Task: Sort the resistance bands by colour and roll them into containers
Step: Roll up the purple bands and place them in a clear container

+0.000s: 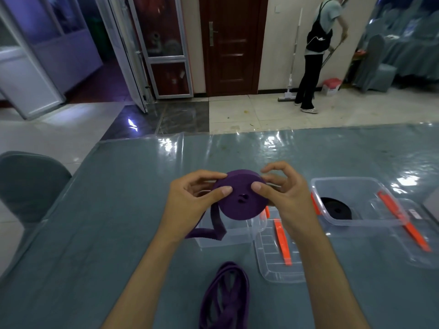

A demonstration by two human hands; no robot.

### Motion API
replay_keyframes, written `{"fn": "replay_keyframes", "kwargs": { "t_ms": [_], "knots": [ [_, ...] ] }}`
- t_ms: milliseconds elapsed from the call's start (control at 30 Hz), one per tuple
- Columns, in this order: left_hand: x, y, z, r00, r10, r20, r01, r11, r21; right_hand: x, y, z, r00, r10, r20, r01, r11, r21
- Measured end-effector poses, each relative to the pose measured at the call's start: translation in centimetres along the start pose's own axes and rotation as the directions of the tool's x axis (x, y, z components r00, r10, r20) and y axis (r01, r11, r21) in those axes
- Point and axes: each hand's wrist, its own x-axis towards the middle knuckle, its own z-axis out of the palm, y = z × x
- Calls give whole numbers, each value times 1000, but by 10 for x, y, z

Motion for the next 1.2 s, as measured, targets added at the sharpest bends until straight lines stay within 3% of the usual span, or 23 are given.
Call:
{"fn": "replay_keyframes", "kwargs": {
  "t_ms": [133,333,433,533,667,867,1033,1200],
  "knots": [
    [0,-1,-5,989,-41,142,49,997,-53,-4,4,-2,998,-22,-51,23,999,26],
    [-9,-1,1,998,7,57,-8,1000,28,-15,9,-14,996,34,84,-32,999,-22],
    [-9,-1,-1,993,39,114,-52,992,111,-20,11,-15,997,-9,79,14,998,-66],
    [-9,-2,-3,983,63,172,-91,983,159,-22,12,-17,983,71,172,-58,995,-78],
    [-18,-6,0,979,2,204,-30,991,133,-25,11,-19,969,106,221,-78,988,-133],
    [-29,-42,-33,901,-263,345,146,933,329,-31,23,-25,993,82,86,-68,987,-148],
    [-40,-74,-52,888,-293,355,220,948,231,-32,31,-29,994,93,-52,-96,993,-74],
    [-39,-111,-58,873,-271,405,164,946,281,-33,35,-26,989,109,-95,-114,992,-46]
  ]
}}
